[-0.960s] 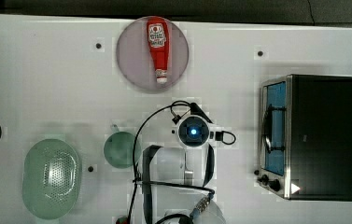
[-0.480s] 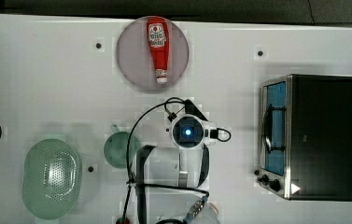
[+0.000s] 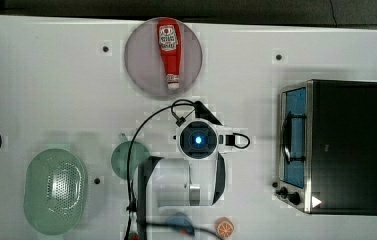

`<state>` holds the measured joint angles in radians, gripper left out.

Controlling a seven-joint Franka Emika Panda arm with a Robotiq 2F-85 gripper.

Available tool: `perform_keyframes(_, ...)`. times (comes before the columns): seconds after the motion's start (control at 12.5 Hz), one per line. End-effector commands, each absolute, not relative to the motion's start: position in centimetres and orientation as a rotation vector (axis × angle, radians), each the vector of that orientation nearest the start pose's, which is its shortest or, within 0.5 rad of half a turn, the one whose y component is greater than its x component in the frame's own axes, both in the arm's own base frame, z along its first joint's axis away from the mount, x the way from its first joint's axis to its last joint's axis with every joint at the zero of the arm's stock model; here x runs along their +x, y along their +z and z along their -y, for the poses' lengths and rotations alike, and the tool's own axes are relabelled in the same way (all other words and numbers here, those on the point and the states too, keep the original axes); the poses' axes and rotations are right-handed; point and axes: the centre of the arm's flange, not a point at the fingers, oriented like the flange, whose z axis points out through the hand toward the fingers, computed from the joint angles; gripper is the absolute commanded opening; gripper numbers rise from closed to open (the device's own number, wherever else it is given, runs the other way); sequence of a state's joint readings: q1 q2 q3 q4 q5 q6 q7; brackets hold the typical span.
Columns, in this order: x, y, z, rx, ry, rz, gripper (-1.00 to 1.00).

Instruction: Pick banana from table and place on oven.

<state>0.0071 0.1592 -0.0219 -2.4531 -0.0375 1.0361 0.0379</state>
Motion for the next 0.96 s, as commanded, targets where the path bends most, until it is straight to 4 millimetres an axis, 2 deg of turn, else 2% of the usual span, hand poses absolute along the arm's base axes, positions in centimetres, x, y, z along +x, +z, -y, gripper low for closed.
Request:
perform_keyframes(0.08, 49.9, 36.9, 2.6, -2.849, -0.115, -1.278, -0.43)
perform_keyframes(0.32, 48.5, 47.5, 3.8, -2.848, -0.03, -1.322, -0.43)
perform_keyframes(0.4, 48.1, 50.1, 4.7, -2.839, -0.002, -1.349, -0.43)
perform_keyframes(0.56, 47.9, 54.1, 7.5, -2.816, 0.003, -1.393, -0.43)
perform_keyframes(0.72, 47.8, 55.9, 11.6, -2.77, 0.005, -1.465, -0.43)
perform_keyframes(0.8, 47.6, 55.8, 14.2, -2.762, 0.007, -1.475, -0.43)
perform_keyframes(0.96, 47.2, 54.4, 19.8, -2.809, 0.013, -1.431, -0.43)
